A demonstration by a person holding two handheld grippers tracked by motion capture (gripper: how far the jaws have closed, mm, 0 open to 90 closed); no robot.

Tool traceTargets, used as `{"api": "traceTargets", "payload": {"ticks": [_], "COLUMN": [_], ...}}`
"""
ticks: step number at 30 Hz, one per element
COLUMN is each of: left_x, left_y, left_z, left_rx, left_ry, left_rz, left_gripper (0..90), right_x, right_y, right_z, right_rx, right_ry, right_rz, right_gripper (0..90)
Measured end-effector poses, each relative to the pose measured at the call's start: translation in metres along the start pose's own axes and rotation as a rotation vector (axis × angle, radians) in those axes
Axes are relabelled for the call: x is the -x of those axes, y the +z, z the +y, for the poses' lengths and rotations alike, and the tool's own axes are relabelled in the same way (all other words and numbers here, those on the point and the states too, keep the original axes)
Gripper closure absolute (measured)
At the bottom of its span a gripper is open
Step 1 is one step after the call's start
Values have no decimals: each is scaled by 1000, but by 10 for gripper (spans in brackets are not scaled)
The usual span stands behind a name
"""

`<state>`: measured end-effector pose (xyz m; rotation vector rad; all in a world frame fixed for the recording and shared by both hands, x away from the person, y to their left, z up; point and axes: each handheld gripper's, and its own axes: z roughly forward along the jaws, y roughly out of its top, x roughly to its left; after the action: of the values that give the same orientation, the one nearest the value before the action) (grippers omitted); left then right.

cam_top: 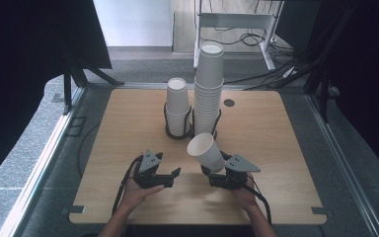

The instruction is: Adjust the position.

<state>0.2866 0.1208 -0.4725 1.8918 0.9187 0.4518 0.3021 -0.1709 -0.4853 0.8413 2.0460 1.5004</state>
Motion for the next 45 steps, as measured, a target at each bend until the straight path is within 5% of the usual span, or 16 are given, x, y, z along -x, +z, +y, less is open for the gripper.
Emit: {"api": "traceTargets", "payload": {"ticks": [9,15,19,26,31,36,41,45], "left_x": [-5,-4,-3,0,3,3,0,3], "left_y": [1,4,3,0,1,7,15,19], "left_z": [-4,-6,-4,7,15,22,25,27], "left_rx": [-8,-7,28,100,135,143,142,146], "left_ry": [-37,-70,-120,-180,-190,-219,-268,-267], "left_rz": [-5,-37,-94,-194,-199,-226,-295,-323], "left_gripper": [148,148,147,106,141,129,81,60], "right_x": [6,6,5,-2,-4,-6,-7,-7], "right_y": [-3,-3,-3,0,2,4,5,6], "right_z": [-4,-7,-9,-10,-11,-12,-13,-13], "right_rx": [29,44,72,78,84,85,87,89], "right_ry": [59,92,156,141,141,135,132,137], "right_rz": [17,44,105,126,130,125,117,115], "right_gripper": [200,200,200,200,200,200,201,201]}}
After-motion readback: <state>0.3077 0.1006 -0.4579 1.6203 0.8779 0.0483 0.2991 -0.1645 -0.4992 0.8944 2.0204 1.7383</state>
